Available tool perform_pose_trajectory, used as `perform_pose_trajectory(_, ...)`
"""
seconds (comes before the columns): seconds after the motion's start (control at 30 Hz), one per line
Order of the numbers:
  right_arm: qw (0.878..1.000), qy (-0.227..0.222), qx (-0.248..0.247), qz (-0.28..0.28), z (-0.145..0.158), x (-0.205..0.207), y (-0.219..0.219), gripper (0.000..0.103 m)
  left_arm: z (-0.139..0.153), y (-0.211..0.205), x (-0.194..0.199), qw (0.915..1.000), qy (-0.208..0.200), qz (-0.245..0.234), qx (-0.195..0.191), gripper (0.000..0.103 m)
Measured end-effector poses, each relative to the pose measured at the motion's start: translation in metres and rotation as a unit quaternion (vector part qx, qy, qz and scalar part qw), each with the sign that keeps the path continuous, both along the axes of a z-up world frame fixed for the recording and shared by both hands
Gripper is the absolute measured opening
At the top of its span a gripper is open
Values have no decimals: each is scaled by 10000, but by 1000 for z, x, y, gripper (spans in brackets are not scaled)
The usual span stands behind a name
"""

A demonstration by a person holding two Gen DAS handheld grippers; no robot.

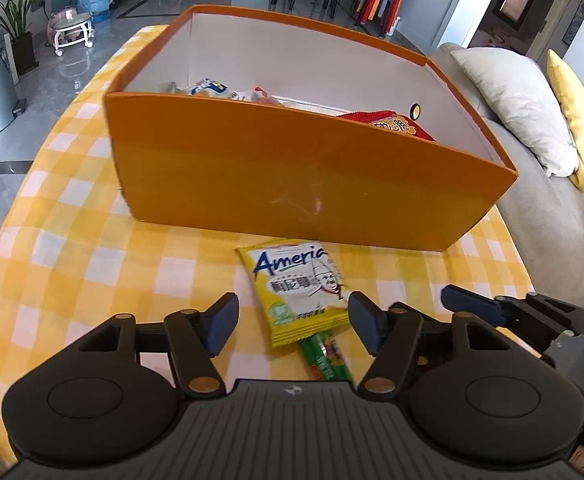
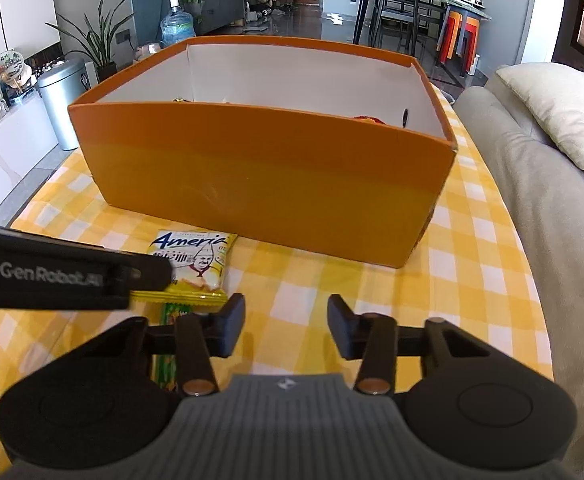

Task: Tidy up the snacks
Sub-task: 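Grasp the yellow America pack with left tool while right tool grasps the green stick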

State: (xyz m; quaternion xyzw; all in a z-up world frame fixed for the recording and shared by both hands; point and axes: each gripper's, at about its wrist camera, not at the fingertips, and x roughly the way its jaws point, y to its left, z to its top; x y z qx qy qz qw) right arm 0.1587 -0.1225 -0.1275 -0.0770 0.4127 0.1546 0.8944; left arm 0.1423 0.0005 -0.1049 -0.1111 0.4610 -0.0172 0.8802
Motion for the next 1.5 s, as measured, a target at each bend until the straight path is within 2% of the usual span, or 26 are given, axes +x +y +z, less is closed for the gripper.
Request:
perform_pose_trajectory(0.17,9998,55,-72,182,-9,9,7,36,-6,-1,10,9998,189,84,-39,80)
perform_pose_trajectory(0.4,9987,71,38,508,-13,8,18,36,-17,-4,28,9970,738,194,107,82)
perform_pose_trajectory(0.57,9993,170,-77,310,-17,12,10,36,-20,-23,37,9949,856,35,526,83)
perform_pose_trajectory(0.67,9995,195,-87,214,-19,11,6,36,-24,-31,38,9938,864,8,696,72)
perform_pose_trajectory(0.8,9996,219,-87,156,-19,8,2,37,-23,-34,37,9952,778,-68,595,45)
perform_pose_trajectory(0.9,9996,219,-84,126,-19,7,-1,37,-18,-29,36,9968,639,-23,477,32)
perform_pose_trajectory(1.03,9997,208,-76,78,-18,4,-2,37,-12,-21,30,9978,539,-42,377,24)
perform_pose_trajectory(1.1,9998,193,-49,75,-17,4,-1,37,-8,-16,28,9984,490,-35,275,12)
perform_pose_trajectory(1.27,9998,132,-43,147,-14,3,5,38,8,-2,19,9994,304,10,188,10)
perform_pose_trajectory(1.5,9996,147,57,228,-11,-2,6,38,8,29,2,9978,527,293,277,10)
